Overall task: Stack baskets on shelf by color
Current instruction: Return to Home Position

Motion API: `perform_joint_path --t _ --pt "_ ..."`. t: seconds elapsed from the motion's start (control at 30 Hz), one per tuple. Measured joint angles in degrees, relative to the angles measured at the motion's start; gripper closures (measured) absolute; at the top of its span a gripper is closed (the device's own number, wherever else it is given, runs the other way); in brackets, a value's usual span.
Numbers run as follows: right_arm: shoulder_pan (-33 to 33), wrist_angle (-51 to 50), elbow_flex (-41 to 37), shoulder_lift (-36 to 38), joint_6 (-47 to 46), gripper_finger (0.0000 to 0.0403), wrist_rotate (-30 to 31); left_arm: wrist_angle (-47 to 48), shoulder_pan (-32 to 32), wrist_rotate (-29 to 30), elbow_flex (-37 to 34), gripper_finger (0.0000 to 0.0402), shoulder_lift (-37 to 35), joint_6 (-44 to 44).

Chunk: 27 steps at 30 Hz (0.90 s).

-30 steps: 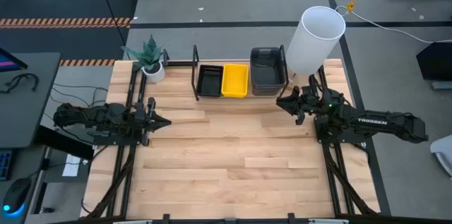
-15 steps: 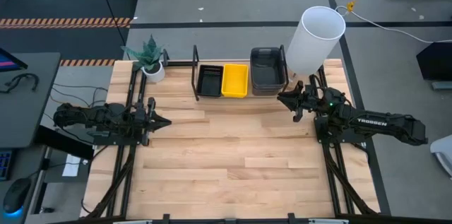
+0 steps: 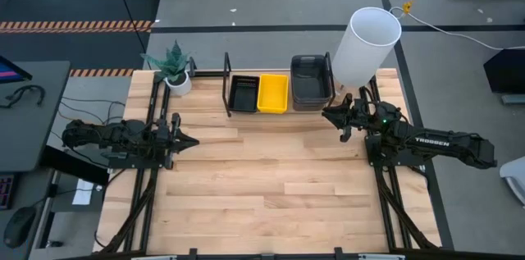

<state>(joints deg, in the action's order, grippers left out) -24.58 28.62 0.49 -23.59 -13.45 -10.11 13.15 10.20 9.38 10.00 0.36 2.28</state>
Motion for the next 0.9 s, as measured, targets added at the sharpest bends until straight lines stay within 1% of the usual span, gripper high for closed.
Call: perform_joint_path --t 0.23,0.63,0.9 --pt "0.0 -0.02 0.02 0.0 0.09 0.0306 0.0 0.0 0.0 -0.01 -0.02 0.0366 0.0 0.0" --pt "0.0 -0.04 0.02 0.0 0.09 0.0305 0.0 0.02 0.0 0.0 -0.02 0.0378 0.0 0.0" --pt "0.0 -0.04 0.04 0.0 0.09 0.0305 0.0 0.0 0.0 0.01 -0.02 0.0368 0.0 0.0"
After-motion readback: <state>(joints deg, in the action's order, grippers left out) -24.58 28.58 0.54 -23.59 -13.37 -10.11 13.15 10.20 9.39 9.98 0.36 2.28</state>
